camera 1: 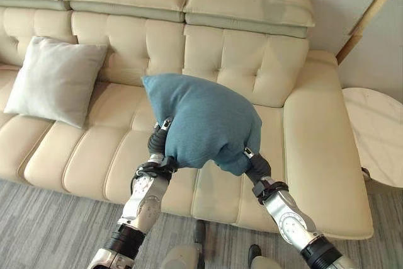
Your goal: Pick up all the scattered cushions and arrange them neatly on the sofa.
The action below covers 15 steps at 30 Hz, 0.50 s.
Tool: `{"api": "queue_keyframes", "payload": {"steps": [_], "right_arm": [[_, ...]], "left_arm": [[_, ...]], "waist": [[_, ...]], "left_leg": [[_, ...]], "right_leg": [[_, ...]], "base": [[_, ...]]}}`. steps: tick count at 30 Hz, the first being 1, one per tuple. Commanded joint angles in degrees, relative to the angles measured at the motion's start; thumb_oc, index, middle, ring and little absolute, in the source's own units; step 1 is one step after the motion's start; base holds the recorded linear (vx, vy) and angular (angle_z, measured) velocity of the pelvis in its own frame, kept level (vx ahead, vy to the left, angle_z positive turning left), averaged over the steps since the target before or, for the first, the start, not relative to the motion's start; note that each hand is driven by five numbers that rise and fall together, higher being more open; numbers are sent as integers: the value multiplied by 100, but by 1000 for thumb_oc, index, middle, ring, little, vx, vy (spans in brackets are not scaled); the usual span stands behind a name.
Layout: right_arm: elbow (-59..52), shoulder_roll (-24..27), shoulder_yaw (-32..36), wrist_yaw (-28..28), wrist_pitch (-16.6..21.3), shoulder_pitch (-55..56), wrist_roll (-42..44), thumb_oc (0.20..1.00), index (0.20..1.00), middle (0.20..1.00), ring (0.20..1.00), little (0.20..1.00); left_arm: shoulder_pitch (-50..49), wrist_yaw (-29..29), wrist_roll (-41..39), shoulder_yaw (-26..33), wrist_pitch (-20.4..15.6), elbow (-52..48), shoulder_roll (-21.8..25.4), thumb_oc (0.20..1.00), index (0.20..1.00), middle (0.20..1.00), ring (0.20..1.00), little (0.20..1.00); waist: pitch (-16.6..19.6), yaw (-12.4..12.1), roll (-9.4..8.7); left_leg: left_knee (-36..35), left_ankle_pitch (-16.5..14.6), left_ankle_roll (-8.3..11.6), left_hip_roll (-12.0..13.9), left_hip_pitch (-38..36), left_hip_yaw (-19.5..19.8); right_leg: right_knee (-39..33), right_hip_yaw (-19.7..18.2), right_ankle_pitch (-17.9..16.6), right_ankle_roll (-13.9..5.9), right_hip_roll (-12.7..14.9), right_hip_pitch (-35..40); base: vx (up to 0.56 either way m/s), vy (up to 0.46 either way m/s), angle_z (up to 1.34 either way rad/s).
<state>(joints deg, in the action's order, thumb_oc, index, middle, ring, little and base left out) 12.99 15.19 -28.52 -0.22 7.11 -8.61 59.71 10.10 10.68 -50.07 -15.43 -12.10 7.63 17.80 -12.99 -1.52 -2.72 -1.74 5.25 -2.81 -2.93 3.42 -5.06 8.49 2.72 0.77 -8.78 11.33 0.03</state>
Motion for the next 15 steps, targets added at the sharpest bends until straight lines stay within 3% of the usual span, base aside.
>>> {"api": "queue_keyframes", "payload": {"steps": [1,3,4,7,10,15], "right_arm": [[-1145,-1004,-503,749,248,-798,-2,200,200,200,200,200],[-1108,-1107,-620,776,220,-854,-1,200,200,200,200,200],[-997,-1078,-568,741,287,-819,-21,200,200,200,200,200],[-990,-1090,-604,775,212,-781,0,200,200,200,200,200],[-900,-1115,-725,747,178,-778,3,200,200,200,200,200],[-799,-986,-649,565,226,-835,-341,200,200,200,200,200]], "left_arm": [[401,-431,524,-907,6,-462,-538,200,200,200,200,200],[360,-413,575,-820,11,-474,-483,200,200,200,200,200],[389,-452,598,-771,-5,-429,-457,200,200,200,200,200],[336,-448,552,-775,31,-368,-512,200,200,200,200,200],[216,-485,586,-744,91,-391,-538,200,200,200,200,200],[251,-452,860,-727,160,-302,-476,200,200,200,200,200]], "waist": [[451,141,11],[407,126,12],[418,150,-6],[434,168,-45],[573,133,-80],[676,180,-93]], "left_leg": [[-188,-408,420,644,-113,-51],[-220,-515,436,620,-286,-268],[-134,-540,454,605,-238,-286],[-125,-599,423,558,-277,-323],[-250,-657,438,544,-418,-393],[-326,-734,474,577,-587,-329]], "right_leg": [[713,96,267,17,-263,-472],[38,698,207,114,-206,-525],[-347,694,170,20,-201,-427],[-491,499,103,105,-298,-391],[-865,653,-28,96,-269,-141],[-1014,686,68,90,-314,105]], "base": [[79,103,-77],[94,43,-86],[66,13,-60],[76,16,-5],[163,-38,3],[154,-48,-4]]}}
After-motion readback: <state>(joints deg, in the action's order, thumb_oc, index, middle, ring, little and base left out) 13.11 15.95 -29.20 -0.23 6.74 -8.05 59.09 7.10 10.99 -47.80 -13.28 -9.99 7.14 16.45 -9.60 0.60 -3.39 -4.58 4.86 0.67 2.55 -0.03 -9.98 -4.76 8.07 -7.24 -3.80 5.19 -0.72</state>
